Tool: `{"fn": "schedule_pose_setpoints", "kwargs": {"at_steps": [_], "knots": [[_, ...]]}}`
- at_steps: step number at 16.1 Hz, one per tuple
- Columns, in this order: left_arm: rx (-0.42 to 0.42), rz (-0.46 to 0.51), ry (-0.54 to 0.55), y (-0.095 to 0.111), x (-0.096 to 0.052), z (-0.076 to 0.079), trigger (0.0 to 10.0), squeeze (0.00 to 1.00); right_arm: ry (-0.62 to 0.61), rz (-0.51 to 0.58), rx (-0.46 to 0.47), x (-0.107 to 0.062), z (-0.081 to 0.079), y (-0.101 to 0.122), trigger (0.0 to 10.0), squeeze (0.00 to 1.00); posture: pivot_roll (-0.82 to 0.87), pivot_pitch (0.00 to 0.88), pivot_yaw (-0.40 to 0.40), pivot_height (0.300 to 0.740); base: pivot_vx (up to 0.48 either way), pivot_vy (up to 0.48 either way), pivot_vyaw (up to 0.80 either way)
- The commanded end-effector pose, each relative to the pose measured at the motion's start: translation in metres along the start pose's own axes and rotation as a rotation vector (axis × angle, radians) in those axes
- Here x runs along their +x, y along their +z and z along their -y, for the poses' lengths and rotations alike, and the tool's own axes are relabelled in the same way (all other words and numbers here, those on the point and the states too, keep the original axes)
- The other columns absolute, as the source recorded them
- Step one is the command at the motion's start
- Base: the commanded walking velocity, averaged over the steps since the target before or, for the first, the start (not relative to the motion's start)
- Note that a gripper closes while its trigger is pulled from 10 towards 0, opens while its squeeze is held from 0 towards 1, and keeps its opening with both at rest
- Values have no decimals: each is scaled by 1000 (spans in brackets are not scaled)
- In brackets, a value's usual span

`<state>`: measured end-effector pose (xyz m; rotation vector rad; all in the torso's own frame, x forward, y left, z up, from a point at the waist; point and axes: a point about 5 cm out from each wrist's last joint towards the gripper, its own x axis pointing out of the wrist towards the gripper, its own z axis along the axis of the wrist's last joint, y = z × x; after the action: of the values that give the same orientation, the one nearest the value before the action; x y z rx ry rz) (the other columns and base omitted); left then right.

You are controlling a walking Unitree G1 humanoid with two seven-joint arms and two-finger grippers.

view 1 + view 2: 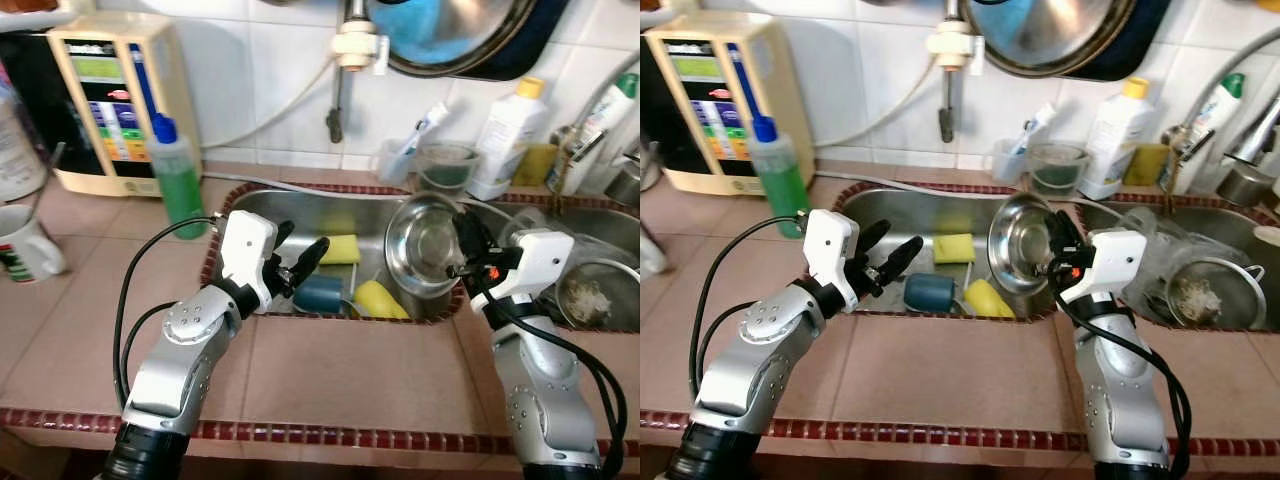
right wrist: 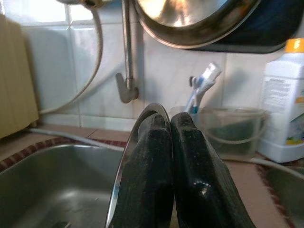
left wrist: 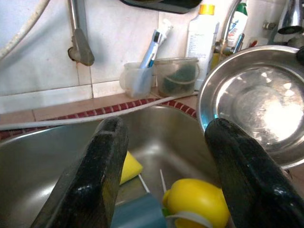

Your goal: Kitchen organization

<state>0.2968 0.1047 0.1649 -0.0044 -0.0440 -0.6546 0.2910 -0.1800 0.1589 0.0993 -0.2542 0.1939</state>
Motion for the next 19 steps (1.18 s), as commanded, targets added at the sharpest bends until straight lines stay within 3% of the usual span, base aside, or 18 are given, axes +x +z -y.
{"fn": "schedule_pose_setpoints", "kwargs": {"at_steps": [1, 9, 10, 13, 19], "knots": [[13, 0, -40, 4, -2, 6, 10000, 0, 5, -12, -30, 4, 2, 2, 10000, 0, -123, 0, -29, 740, 0, 0, 0], [35, -56, -132, 5, -24, 23, 10000, 0, 57, -37, -34, 15, 6, 5, 10000, 0, -105, 124, -18, 740, 0, 0, 0], [35, -63, -139, 10, -25, 24, 10000, 0, 126, -47, -3, 25, 3, 5, 10000, 0, -98, 157, -11, 740, 0, 0, 0], [40, -67, -145, 12, -26, 25, 10000, 0, 193, -46, 43, 35, -1, 7, 10000, 0, -93, 172, -8, 740, 0, 0, 0], [38, -70, -151, 17, -23, 29, 10000, 0, 370, -116, 357, 45, -14, -10, 10000, 0, -75, 195, 2, 740, 0, 0, 0]]}}
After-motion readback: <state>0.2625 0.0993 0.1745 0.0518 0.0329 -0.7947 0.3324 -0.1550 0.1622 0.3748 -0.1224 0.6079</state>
